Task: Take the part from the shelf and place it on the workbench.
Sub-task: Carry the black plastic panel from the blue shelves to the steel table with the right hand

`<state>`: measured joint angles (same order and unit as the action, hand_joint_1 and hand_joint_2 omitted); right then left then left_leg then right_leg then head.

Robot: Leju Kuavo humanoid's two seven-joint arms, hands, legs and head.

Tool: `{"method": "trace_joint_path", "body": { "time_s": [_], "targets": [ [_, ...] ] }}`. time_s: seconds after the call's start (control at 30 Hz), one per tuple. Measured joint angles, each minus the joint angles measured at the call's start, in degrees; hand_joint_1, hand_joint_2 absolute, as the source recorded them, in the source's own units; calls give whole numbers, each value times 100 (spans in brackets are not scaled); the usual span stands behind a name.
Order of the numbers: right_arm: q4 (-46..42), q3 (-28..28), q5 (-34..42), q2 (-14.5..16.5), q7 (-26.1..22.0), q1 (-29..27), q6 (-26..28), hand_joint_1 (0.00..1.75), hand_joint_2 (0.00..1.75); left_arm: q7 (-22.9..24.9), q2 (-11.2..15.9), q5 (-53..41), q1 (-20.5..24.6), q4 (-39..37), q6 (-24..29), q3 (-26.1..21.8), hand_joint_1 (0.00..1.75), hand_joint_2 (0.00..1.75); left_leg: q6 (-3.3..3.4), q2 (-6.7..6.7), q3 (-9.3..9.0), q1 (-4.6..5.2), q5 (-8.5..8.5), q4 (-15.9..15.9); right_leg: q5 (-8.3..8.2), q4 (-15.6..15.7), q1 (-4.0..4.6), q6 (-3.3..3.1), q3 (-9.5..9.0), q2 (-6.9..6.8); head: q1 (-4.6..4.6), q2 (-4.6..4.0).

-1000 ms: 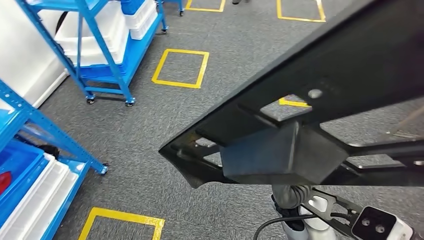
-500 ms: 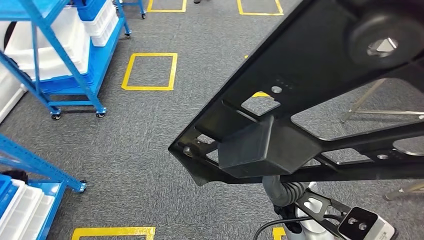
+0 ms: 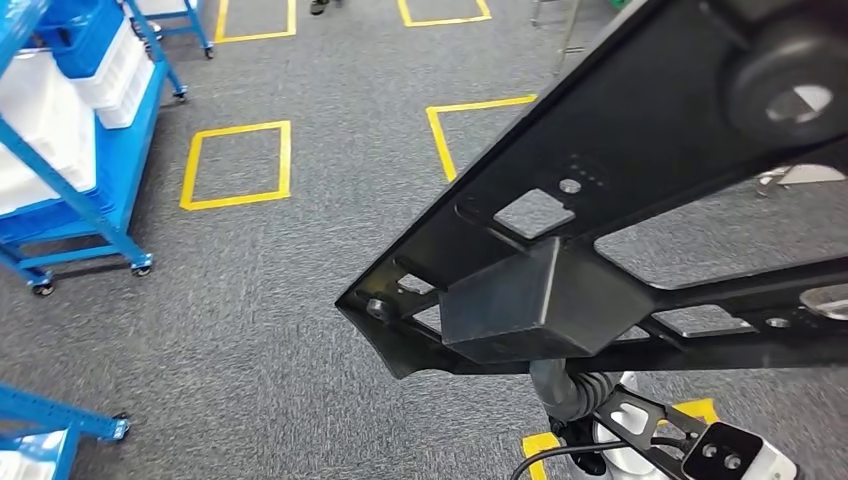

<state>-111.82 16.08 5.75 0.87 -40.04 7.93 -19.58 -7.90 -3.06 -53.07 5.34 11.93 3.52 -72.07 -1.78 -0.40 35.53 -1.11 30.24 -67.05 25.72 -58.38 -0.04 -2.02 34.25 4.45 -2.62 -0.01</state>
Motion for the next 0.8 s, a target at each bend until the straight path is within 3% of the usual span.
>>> {"method": "trace_joint_path", "body": {
  "time_s": [0.03,0.1,0.13,0.2,0.27,0.33,0.4,0.43,0.5,0.53,0.6,0.63,0.7,0.73,0.8],
  "targets": [
    [9,1,19,-1,0,42,4,175,175,-1,0,-9,4,0,-14,1,0,175,12,-128,-147,-7,-168,371,9,-21,2,21,6,69,0,0],
    [27,1,58,-1,3,102,15,175,175,-7,-1,-20,6,0,-35,4,0,175,40,-338,-325,-16,-295,804,10,-54,-8,84,46,198,1,0],
    [34,1,71,-2,5,115,20,175,175,-9,-1,-22,8,0,-41,5,0,175,61,-370,-341,-8,-277,842,-4,-55,-16,123,69,257,1,-1],
    [44,1,79,-7,8,138,28,175,175,-12,-3,-19,23,0,-44,5,0,175,125,-263,-351,-5,-305,880,-25,-54,-29,192,102,298,1,0],
    [56,4,84,-15,9,196,28,175,175,-15,-5,-8,45,0,-45,5,0,175,200,-134,-361,-14,-343,928,118,-272,-11,231,212,30,2,1],
    [76,9,91,-22,9,263,27,175,175,-22,-7,10,35,0,-45,5,0,175,246,12,-365,6,-352,946,454,-896,-14,259,509,-289,2,0],
    [111,15,96,-32,21,308,27,175,175,-56,-7,30,13,0,-27,3,0,175,260,169,-364,24,-343,944,668,-1501,-39,284,800,-373,2,-1],
    [135,20,96,-40,31,329,28,175,175,-82,-7,43,13,0,-14,2,0,175,261,245,-365,29,-337,943,632,-1556,-50,290,824,-392,2,0],
    [182,38,94,-53,44,378,30,175,175,-123,-9,68,29,0,3,1,0,175,247,370,-380,33,-319,939,320,-1052,-61,280,551,-489,2,1],
    [203,49,93,-56,45,408,33,175,175,-133,-11,77,33,0,4,-1,0,175,231,424,-393,39,-304,936,178,-657,-45,266,339,-631,2,1],
    [232,74,86,-58,39,455,54,175,175,-144,-18,88,31,0,4,-5,0,175,178,520,-416,67,-269,920,48,-131,11,219,73,-839,1,0],
    [238,83,81,-60,33,465,73,175,175,-145,-23,93,29,0,4,-8,0,175,146,572,-428,79,-256,921,61,-52,42,196,44,-869,1,0],
    [218,89,66,-61,23,452,101,175,175,-145,-40,110,36,0,3,-12,0,175,86,673,-451,81,-231,933,42,-18,51,137,49,-737,2,0],
    [191,87,54,-61,19,439,104,175,175,-146,-50,118,44,0,2,-13,0,175,55,630,-453,70,-190,902,27,10,38,104,37,-674,2,0],
    [120,87,32,-58,11,424,110,175,175,-146,-67,130,44,0,6,-16,0,175,14,387,-313,45,59,534,-5,61,4,38,6,-552,1,1]
  ]
}}
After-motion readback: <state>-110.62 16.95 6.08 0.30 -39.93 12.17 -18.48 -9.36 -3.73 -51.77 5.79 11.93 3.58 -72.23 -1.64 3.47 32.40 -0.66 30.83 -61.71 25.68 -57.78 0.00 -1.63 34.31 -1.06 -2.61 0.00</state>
